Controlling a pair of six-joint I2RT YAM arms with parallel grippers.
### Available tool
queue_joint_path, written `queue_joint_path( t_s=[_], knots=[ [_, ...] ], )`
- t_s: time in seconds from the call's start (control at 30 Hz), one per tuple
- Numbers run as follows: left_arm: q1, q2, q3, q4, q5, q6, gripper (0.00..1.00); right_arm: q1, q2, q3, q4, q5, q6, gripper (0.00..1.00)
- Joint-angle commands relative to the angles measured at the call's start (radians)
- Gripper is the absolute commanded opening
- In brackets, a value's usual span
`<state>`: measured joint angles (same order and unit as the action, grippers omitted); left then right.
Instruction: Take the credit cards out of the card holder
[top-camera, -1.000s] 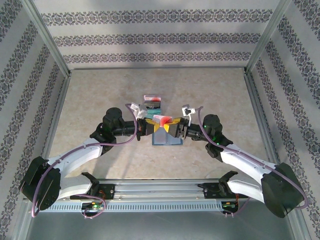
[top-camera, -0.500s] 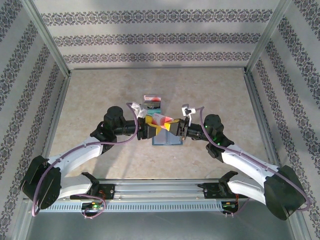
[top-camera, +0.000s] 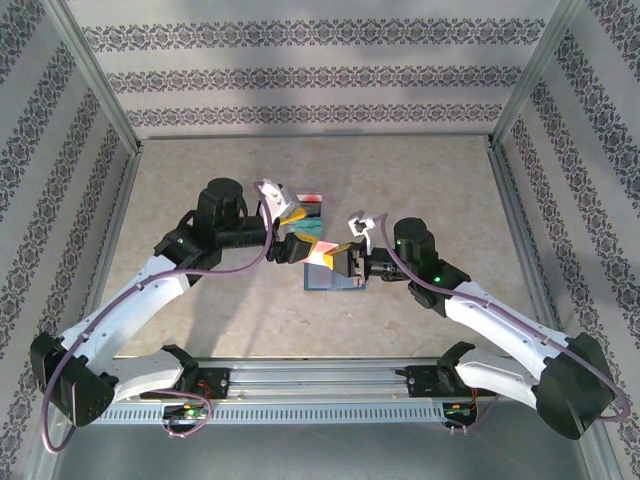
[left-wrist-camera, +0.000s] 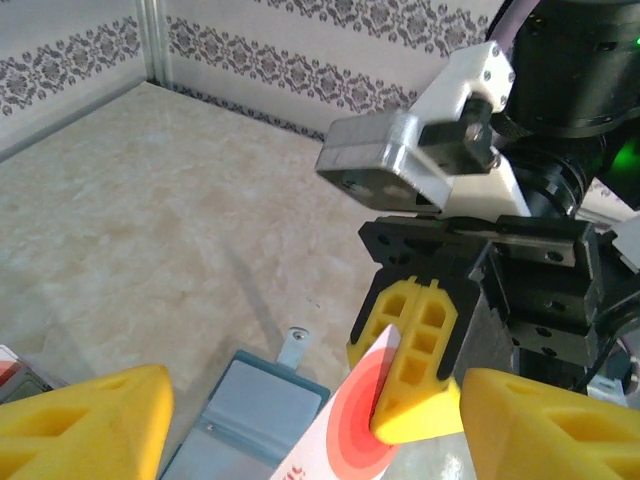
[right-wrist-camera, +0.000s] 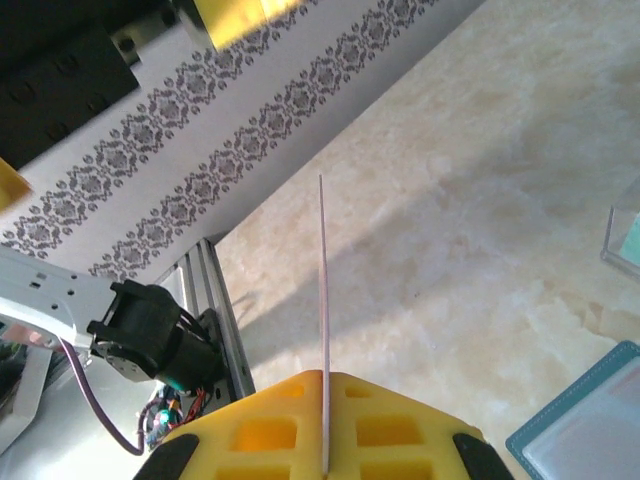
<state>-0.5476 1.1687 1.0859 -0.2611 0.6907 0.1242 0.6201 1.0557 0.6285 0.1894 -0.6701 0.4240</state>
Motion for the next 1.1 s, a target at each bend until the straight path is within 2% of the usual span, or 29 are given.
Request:
queue_joint_path(
  t_s=[0.0,0.13,0.17,0.33,0.6,0.8,0.87,1.07],
  knots=[
    [0.006,0.058,0.095,-0.263,0.061,0.172,0.72,0.016,0.021,0.047,-0.059,-0.001,-0.061,0.00],
    [0.003,0.124,0.171,-0.414,0.088,0.303,0.66,0.021,0.041,0.063,-0.073,-0.023,-0.073,0.00],
    [0.005,0.139,0.182,-0.436,0.088,0.323,0.62,0.021,0.045,0.065,-0.074,-0.029,-0.075,0.00],
    [0.004,0.194,0.208,-0.479,0.118,0.377,0.53,0.021,0.057,0.076,-0.085,-0.046,-0.089,0.00],
    [0.009,0.259,0.228,-0.513,0.139,0.433,0.50,0.021,0.064,0.080,-0.088,-0.074,-0.102,0.00],
    [0.030,0.318,0.263,-0.549,0.197,0.474,0.48,0.021,0.064,0.080,-0.087,-0.094,-0.105,0.00],
    [0.040,0.342,0.279,-0.571,0.220,0.489,0.45,0.020,0.061,0.080,-0.085,-0.101,-0.105,0.00],
    [0.048,0.385,0.322,-0.666,0.255,0.552,0.27,0.021,0.049,0.071,-0.087,-0.093,-0.116,0.00]
  ],
)
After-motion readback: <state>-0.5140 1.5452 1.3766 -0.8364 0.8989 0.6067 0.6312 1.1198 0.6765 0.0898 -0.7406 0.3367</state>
